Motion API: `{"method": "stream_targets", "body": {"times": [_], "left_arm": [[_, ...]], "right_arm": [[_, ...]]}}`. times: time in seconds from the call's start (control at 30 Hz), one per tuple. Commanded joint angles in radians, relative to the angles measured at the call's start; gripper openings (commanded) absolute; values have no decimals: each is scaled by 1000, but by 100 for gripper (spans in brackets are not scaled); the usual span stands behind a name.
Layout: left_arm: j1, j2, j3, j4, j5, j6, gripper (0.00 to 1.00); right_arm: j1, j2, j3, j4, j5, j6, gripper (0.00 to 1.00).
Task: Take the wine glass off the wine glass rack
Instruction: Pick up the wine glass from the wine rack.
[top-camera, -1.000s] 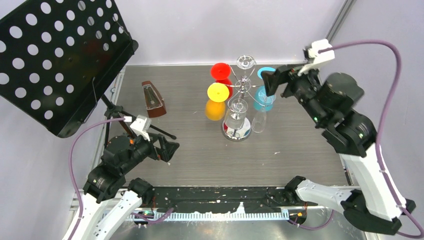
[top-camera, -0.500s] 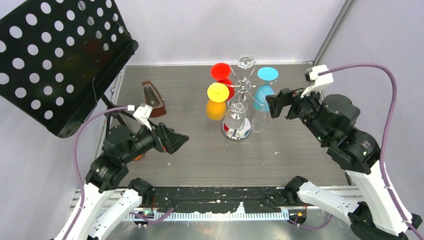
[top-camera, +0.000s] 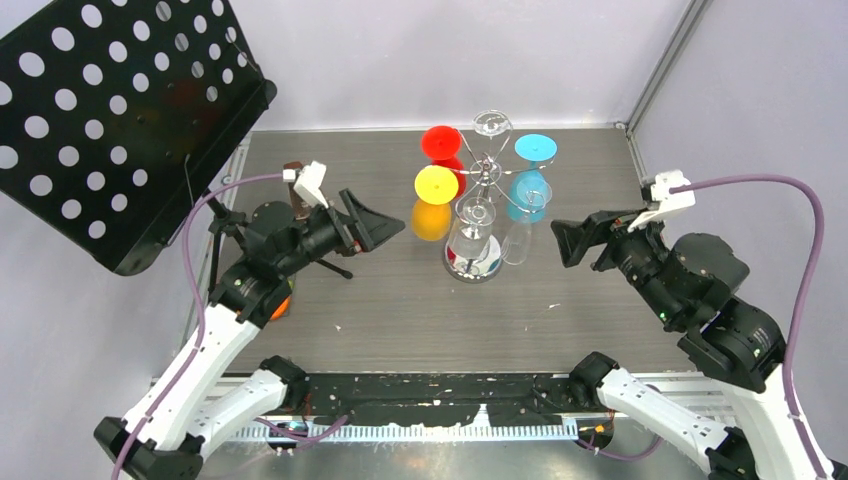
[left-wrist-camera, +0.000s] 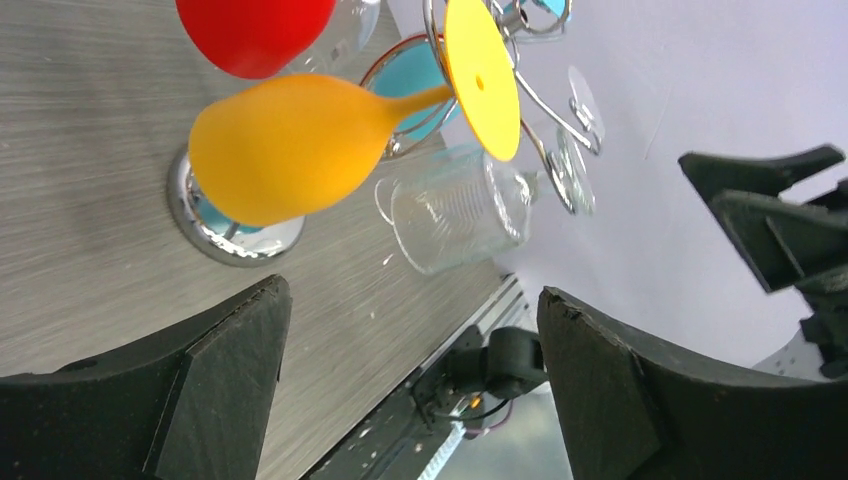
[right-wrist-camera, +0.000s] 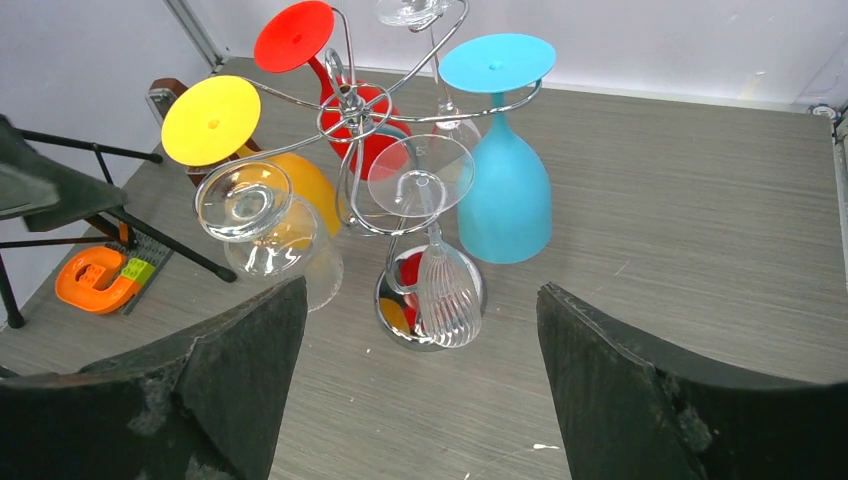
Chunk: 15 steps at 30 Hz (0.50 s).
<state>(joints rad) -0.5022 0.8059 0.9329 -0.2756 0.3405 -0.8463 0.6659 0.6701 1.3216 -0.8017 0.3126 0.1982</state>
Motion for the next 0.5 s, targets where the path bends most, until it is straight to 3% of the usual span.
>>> {"method": "stream_targets", "body": {"times": [0.0,0.37,0.47], "left_arm": [[-1,66,42,187,-2,-124,88],[-1,198,79,296,-27,-231,75],[-1,229,88,337,-5,-263,67]], "right_arm": [[6,-26,-8,4,20,11,90],[5,-89,-51,-6,38,4,89],[6,-101,-55,-7,38,7,89]]}}
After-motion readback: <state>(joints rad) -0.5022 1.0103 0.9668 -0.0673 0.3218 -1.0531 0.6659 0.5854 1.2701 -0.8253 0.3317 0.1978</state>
